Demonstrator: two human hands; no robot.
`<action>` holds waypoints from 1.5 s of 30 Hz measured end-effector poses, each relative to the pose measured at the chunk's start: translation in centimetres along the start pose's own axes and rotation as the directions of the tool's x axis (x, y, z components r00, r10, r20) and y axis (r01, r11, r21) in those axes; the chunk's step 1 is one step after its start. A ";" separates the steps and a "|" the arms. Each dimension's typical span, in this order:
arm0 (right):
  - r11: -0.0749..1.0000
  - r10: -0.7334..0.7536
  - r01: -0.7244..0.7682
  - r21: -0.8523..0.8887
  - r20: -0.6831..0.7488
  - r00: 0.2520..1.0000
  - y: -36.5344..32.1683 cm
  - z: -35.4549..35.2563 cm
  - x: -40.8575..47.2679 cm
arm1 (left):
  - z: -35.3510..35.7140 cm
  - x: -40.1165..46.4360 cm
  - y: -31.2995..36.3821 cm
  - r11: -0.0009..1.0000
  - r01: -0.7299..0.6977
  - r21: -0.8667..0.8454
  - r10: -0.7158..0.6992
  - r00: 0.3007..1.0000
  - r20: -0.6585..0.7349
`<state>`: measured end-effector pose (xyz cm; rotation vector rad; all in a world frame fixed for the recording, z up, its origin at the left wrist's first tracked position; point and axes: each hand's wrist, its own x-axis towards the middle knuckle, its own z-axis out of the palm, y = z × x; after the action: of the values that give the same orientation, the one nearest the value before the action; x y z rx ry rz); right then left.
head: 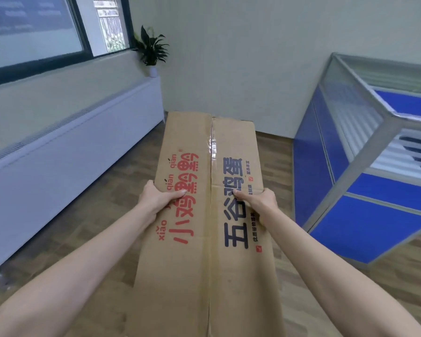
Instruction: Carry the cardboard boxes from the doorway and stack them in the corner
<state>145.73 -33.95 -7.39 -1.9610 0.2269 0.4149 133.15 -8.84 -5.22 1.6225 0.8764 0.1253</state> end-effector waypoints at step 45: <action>0.999 0.019 -0.006 -0.047 0.294 0.956 -63.5 22.2 125.2 | 31.7 120.1 55.1 0.963 0.185 -0.194 -0.215 0.966 -0.147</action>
<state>278.75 16.17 -10.58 -1.9141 0.0383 0.7190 260.65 37.90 -10.61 1.3617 1.1215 0.1939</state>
